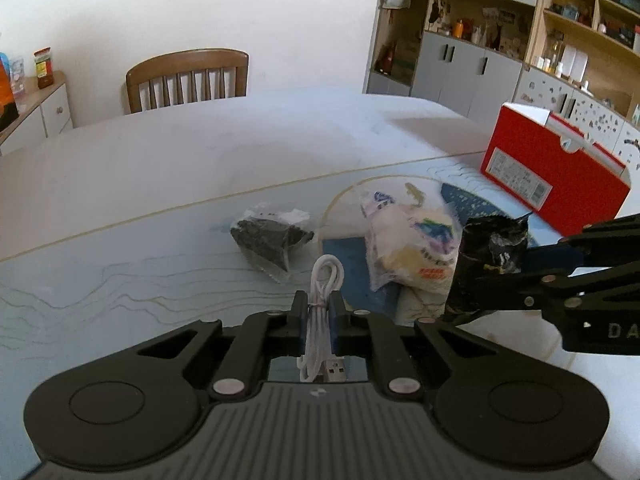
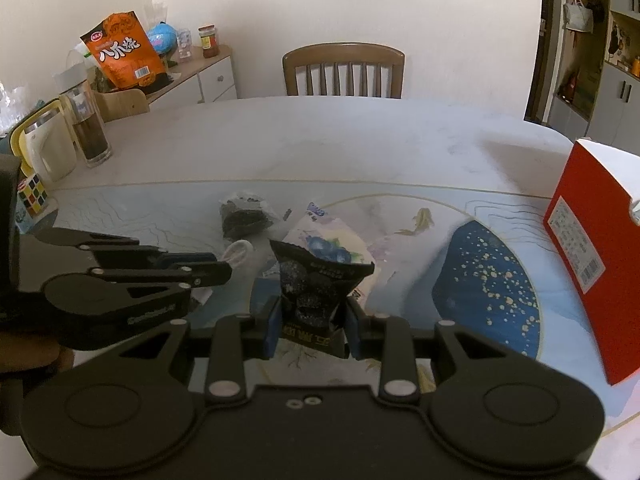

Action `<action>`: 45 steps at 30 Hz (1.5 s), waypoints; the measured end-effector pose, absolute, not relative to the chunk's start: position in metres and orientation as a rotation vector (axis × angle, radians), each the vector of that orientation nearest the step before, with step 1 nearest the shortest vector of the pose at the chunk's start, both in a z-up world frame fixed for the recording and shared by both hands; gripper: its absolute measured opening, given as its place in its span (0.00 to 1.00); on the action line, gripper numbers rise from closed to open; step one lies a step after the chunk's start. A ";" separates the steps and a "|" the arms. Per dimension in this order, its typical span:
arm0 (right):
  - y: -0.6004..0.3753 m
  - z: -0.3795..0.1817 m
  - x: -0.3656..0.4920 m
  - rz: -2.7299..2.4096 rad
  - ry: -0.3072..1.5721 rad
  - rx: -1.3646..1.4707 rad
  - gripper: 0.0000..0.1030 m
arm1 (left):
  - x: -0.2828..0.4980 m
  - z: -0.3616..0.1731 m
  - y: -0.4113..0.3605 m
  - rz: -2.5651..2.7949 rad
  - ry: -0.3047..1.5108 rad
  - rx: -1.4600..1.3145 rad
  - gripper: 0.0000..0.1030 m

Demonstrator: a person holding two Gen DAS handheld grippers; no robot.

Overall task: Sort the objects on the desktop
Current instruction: 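Close the left tool on the white USB cable while the right tool grasps the black snack packet, then carry the USB cable with the left tool while the right tool carries the black packet to the shoebox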

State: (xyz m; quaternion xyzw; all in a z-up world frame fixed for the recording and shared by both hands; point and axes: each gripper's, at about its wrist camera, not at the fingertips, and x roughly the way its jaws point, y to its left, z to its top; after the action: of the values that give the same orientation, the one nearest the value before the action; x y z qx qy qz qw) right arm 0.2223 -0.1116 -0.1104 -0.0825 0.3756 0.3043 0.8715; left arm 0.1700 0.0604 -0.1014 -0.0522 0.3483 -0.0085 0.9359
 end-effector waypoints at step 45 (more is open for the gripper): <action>-0.277 -0.032 0.241 0.500 0.674 -0.066 0.30 | 0.196 0.013 -0.099 -0.234 0.510 -0.070 0.09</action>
State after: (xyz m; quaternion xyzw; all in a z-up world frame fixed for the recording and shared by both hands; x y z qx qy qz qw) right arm 0.2408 -0.2774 -0.0320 -0.0323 0.3273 0.2427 0.9127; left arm 0.1956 -0.0993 0.0132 -0.0346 0.2518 -0.1156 0.9602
